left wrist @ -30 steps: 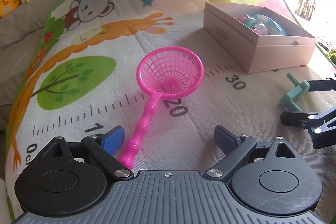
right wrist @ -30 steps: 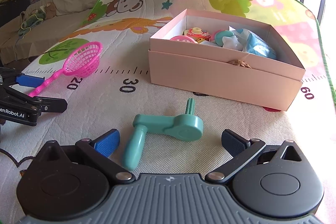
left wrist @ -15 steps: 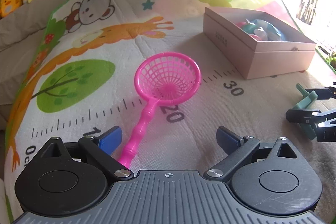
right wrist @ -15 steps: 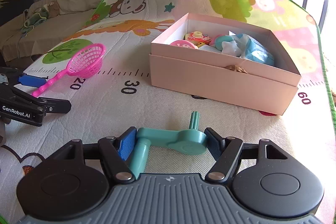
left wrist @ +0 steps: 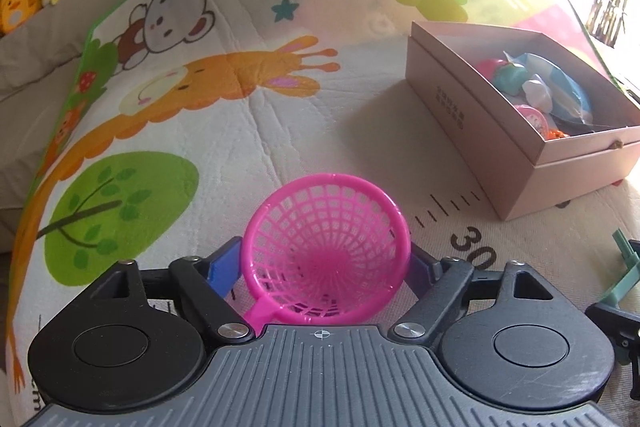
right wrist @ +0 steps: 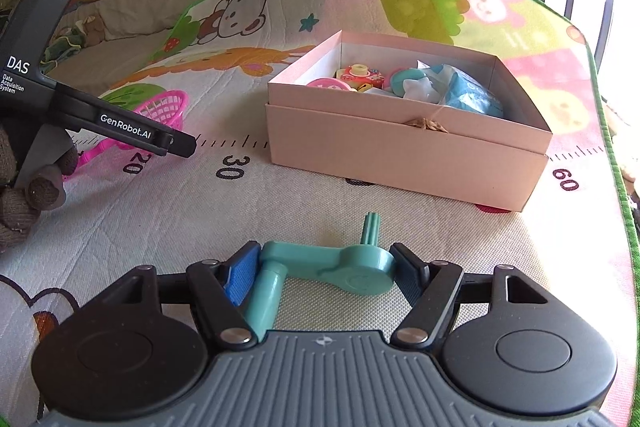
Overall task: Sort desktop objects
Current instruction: 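Carry the net with left and the crank with right into the pink box, release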
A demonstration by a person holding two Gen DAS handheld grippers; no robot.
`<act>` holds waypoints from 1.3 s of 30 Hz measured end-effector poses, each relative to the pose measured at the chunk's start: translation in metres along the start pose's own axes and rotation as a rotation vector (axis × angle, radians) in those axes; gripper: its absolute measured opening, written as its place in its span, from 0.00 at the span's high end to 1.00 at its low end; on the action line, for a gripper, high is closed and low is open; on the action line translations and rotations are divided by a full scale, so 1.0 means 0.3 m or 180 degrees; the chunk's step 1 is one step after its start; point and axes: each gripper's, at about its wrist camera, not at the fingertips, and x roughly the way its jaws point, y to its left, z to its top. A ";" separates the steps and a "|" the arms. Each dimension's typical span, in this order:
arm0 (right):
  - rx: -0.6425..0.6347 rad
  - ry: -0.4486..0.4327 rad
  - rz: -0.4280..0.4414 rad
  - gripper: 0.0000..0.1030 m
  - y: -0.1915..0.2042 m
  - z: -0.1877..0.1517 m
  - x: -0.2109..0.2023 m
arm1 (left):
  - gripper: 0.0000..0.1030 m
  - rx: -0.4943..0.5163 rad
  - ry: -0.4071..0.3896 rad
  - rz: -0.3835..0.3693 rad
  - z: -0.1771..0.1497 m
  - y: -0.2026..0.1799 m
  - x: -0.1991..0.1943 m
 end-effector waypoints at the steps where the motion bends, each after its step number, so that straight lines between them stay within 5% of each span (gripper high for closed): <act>1: -0.0004 0.0004 0.0005 0.31 0.000 0.001 0.000 | 0.17 -0.0015 -0.0003 -0.0036 -0.003 0.004 -0.006; 9: -0.0098 0.0084 0.0225 0.32 -0.050 0.006 -0.108 | 0.17 0.0107 -0.0158 -0.0385 -0.012 -0.046 -0.222; 15: -0.0018 -0.0548 0.0059 0.32 -0.193 0.153 -0.335 | 0.17 0.0056 -0.0626 -0.0832 0.207 -0.149 -0.401; 21: 0.0046 -0.1138 -0.0284 0.32 -0.298 0.267 -0.454 | 0.17 -0.0133 -0.0646 -0.1063 0.476 -0.336 -0.298; 27: 0.0011 -0.1126 -0.0459 0.32 -0.354 0.285 -0.429 | 0.10 -0.0639 -0.0086 -0.1380 0.574 -0.389 -0.064; 34: 0.0147 -0.0883 -0.0535 0.32 -0.407 0.247 -0.348 | 0.04 -0.0561 -0.0360 -0.1108 0.477 -0.239 -0.094; 39: 0.0185 -0.0795 -0.0323 0.32 -0.376 0.286 -0.279 | 0.03 -0.0095 -0.0624 -0.0439 0.267 -0.177 -0.157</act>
